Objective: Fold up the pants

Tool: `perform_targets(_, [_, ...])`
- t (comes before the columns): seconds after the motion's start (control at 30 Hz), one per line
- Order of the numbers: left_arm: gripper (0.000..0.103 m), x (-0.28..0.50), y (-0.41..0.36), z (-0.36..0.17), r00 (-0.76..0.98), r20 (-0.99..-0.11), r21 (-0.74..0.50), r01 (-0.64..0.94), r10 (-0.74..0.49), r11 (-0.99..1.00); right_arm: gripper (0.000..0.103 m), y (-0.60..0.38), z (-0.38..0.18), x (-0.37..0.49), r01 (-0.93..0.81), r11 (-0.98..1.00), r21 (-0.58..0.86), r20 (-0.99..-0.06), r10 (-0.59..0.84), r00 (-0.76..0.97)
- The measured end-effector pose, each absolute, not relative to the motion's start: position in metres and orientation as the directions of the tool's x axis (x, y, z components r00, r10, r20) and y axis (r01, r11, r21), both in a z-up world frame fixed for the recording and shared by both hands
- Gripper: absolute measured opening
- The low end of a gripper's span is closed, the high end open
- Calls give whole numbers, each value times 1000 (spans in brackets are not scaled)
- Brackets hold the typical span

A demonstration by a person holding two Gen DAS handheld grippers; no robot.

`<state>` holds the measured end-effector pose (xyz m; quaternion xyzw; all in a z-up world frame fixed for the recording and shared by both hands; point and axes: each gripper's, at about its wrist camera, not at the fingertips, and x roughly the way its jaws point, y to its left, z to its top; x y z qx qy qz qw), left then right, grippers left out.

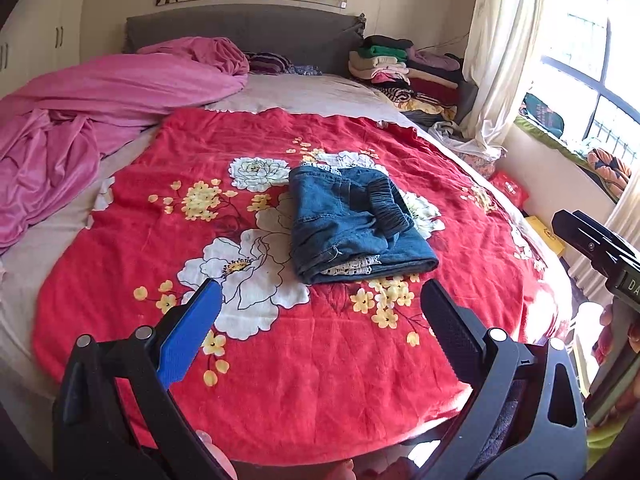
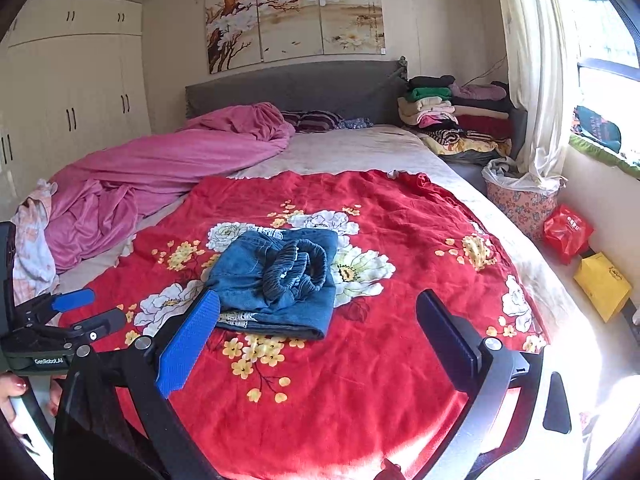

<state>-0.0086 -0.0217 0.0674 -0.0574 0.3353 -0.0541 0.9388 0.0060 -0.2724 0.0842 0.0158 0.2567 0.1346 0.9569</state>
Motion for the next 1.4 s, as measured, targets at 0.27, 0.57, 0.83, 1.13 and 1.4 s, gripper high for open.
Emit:
perform_targets(0.27, [93, -19, -33, 64, 767, -622, -149, 77, -154, 986, 98, -278, 86, -6, -239, 967, 91, -474, 253, 843])
perform_targets(0.57, [93, -29, -44, 49, 760, -633, -140, 76, -149, 987, 98, -282, 72, -17, -240, 967, 83, -484, 250, 839])
perform_targets(0.83, [93, -31, -43, 33, 740, -660, -134, 54, -130, 990, 98, -286, 49, -20, -238, 967, 87, -522, 247, 816])
perform_targets(1.13, [93, -30, -34, 24, 736, -667, -143, 22, -113, 989, 98, -280, 29, -24, -255, 964, 77, -547, 255, 797])
perform_targets(1.4, [93, -29, -34, 13, 730, -674, -142, 21, -112, 990, 98, -275, 11, -20, -260, 962, 80, -567, 258, 782])
